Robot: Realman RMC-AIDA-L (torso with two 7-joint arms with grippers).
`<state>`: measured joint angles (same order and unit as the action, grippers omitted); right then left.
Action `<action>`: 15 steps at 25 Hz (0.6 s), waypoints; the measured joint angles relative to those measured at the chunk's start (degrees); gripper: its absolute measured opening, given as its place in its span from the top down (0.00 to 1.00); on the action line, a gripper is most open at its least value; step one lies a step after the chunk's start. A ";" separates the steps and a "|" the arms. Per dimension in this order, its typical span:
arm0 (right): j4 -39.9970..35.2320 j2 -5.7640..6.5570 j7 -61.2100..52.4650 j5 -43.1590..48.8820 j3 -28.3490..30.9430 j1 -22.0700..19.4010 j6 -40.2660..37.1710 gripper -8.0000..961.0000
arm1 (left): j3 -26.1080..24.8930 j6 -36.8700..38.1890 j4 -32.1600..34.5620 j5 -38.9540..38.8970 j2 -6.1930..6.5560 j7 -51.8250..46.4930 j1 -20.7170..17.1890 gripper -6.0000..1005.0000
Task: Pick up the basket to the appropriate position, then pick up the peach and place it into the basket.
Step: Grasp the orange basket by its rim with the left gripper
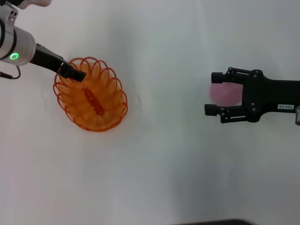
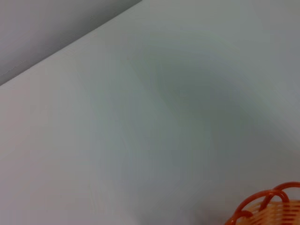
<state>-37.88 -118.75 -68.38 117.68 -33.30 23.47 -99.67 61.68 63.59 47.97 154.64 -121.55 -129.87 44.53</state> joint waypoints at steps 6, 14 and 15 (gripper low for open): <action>0.00 -0.07 0.00 0.00 0.00 0.17 0.09 0.02 | 0.29 1.06 0.06 0.06 -0.07 0.10 0.06 0.24; 0.00 -0.12 0.00 0.01 0.00 0.21 0.48 0.02 | 0.44 1.06 0.47 0.01 -0.10 -0.40 0.23 0.32; 0.00 -0.16 0.00 0.02 0.00 0.19 0.58 0.02 | 0.27 0.95 0.53 -0.08 -0.10 -0.37 0.19 0.33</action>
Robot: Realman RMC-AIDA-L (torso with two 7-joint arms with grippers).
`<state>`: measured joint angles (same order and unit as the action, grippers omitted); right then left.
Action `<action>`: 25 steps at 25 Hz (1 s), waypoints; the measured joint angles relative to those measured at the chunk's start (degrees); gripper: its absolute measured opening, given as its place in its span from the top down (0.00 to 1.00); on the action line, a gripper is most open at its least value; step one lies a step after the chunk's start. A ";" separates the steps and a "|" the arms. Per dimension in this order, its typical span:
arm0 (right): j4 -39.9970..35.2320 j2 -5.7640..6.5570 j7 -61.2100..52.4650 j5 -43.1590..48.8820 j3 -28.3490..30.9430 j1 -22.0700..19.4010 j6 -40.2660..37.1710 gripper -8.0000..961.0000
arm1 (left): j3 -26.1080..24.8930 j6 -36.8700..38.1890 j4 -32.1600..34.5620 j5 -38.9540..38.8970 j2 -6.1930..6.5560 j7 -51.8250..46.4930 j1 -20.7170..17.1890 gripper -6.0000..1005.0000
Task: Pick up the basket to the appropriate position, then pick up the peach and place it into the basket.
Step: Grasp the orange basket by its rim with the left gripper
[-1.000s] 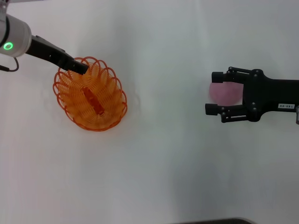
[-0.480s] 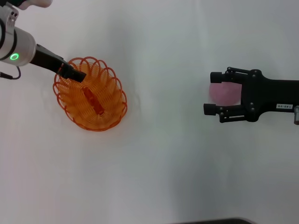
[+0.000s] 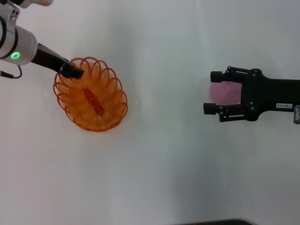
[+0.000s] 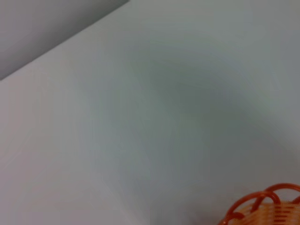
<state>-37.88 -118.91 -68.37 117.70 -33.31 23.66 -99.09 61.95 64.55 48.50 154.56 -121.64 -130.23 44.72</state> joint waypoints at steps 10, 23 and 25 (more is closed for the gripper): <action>0.00 -0.36 0.59 0.25 -0.09 -0.04 0.50 0.02 | -0.34 -0.13 0.05 -0.21 -0.02 0.30 -0.23 0.57; 0.00 -0.36 0.76 0.13 0.00 -0.25 0.49 0.02 | -0.26 0.51 0.15 -0.23 -0.08 0.40 -0.24 0.90; 0.01 -0.36 0.77 0.16 -0.01 -0.22 0.48 0.02 | -0.24 1.40 0.53 -0.25 -0.11 0.35 -0.18 0.90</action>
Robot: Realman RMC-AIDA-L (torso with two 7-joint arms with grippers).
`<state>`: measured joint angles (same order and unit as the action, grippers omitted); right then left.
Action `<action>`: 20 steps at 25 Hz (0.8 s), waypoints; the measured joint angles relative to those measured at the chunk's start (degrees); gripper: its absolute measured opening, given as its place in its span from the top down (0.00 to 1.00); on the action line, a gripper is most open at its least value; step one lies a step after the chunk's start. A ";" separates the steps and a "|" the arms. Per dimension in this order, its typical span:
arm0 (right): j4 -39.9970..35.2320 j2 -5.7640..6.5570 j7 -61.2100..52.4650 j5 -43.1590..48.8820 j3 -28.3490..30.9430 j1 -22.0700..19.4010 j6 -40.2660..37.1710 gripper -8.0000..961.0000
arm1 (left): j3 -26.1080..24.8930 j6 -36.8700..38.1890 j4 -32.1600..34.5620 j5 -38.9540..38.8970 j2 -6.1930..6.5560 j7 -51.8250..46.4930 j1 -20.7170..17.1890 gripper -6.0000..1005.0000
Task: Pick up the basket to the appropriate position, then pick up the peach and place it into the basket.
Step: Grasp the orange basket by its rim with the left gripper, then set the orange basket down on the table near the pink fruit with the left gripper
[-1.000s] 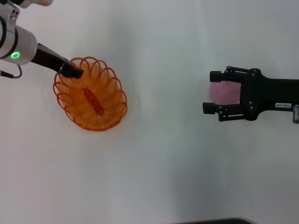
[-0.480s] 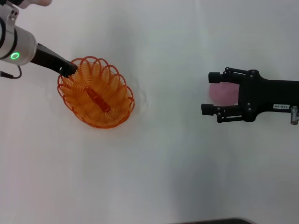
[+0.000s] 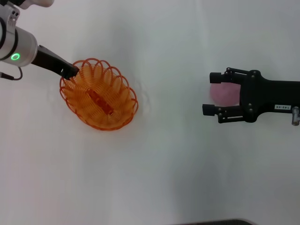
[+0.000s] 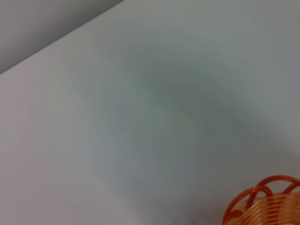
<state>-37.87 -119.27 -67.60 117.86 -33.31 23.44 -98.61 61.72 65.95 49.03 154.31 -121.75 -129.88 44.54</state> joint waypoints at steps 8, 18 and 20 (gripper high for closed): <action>0.08 0.00 0.02 -0.03 0.03 -0.10 0.00 0.02 | -0.14 2.53 4.95 -0.11 -0.98 -0.36 -1.70 0.91; 0.08 0.00 0.11 -0.10 0.00 -0.24 0.05 0.02 | -6.09 12.20 15.38 -0.21 -2.07 -2.77 -2.91 0.92; 0.08 0.00 0.11 -0.16 0.00 -0.24 0.06 0.02 | -6.42 13.22 16.63 -0.23 -2.08 -4.54 -2.95 0.93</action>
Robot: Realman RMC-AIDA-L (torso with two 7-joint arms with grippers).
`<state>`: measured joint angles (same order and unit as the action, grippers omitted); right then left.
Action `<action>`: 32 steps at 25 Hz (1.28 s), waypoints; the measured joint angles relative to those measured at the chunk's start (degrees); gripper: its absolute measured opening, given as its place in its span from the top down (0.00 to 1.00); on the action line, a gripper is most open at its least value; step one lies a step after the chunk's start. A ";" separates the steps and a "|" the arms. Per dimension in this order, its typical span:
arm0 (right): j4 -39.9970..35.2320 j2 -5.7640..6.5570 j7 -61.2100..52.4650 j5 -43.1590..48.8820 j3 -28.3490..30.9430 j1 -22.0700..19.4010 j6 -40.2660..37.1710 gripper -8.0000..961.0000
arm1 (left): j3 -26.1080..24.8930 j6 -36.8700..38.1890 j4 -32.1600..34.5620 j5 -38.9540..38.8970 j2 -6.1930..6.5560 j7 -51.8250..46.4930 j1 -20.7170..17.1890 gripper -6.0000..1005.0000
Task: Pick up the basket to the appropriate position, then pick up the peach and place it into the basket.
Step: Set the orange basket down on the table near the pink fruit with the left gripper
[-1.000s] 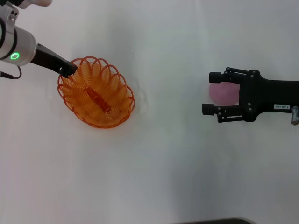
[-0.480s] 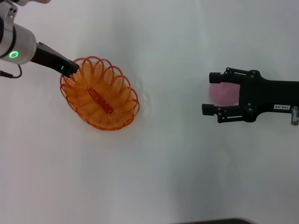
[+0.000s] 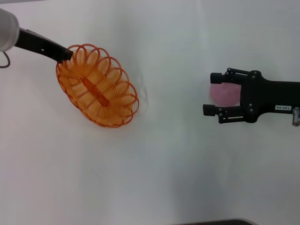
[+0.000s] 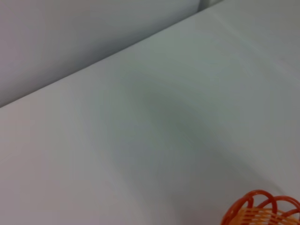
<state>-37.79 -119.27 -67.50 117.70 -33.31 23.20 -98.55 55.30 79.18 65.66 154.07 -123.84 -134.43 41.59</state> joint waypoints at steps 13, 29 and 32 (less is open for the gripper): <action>-0.01 0.00 0.00 -0.02 0.00 0.38 -0.10 0.02 | -3.21 4.18 3.32 -2.44 0.40 -1.28 -0.07 0.95; -0.10 0.56 -0.49 -0.72 0.13 0.78 -1.48 0.02 | -5.71 3.06 2.63 -2.68 -0.10 -7.90 -2.34 0.95; -0.10 0.59 -0.53 -0.73 0.62 0.85 -1.47 0.02 | -5.49 1.58 2.63 -3.48 -0.22 -11.74 -4.02 0.95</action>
<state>-37.89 -118.67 -68.03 116.97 -32.69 24.06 -100.02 49.80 80.75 68.28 150.59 -124.06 -146.17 37.58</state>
